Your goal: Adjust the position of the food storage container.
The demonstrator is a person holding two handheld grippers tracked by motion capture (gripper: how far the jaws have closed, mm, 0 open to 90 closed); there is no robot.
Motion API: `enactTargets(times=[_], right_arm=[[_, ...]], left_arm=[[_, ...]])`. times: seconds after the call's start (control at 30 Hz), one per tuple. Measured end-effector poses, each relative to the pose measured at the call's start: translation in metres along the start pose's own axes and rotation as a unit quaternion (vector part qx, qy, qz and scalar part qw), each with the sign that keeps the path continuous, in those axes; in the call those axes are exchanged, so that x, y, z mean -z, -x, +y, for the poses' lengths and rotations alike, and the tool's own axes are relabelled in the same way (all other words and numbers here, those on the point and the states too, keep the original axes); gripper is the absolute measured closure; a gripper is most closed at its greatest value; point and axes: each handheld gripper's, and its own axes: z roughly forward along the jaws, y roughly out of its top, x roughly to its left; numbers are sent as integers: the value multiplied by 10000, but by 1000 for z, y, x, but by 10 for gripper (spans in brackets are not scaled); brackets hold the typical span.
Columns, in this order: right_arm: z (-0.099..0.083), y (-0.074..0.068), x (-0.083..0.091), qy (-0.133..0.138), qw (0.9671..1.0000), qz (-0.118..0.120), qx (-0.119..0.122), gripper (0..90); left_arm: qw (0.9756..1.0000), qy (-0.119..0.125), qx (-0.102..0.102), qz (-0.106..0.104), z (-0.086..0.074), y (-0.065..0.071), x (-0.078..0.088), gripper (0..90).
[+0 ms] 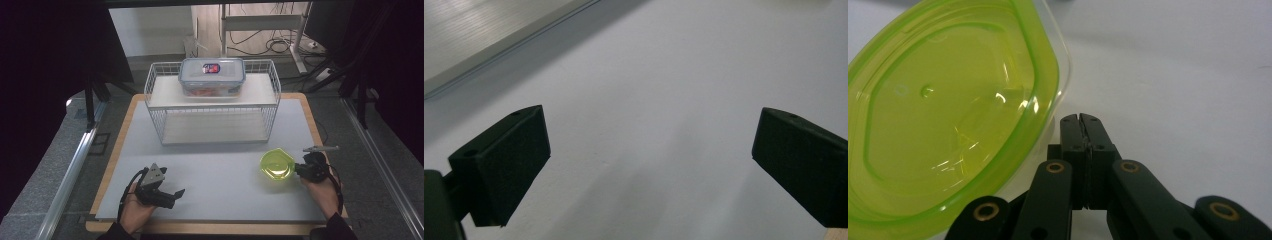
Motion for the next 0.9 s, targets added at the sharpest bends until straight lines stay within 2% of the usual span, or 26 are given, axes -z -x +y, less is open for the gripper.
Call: enactTargets(times=[0.17,0.37,0.53,0.73,0.8,0.9], right_arm=[[4,-3,-11,-80,9999,48,112,894],[6,-3,-15,-73,9999,68,64,893],[4,2,-7,-10,9999,1,-104,892],[-8,0,10,28,9992,176,-363,892],[-13,-4,13,-1,9988,258,-410,885],[-13,-9,15,47,9991,241,-343,882]], left_arm=[[10000,-42,-16,0,0,0,-1,19],[10000,-57,-9,-11,0,0,-2,21],[10000,-68,-15,-3,0,0,-1,21],[9999,-95,-51,15,0,1,-1,21],[9999,-115,-67,13,0,1,-1,21],[9999,-137,-85,16,0,1,-2,21]])
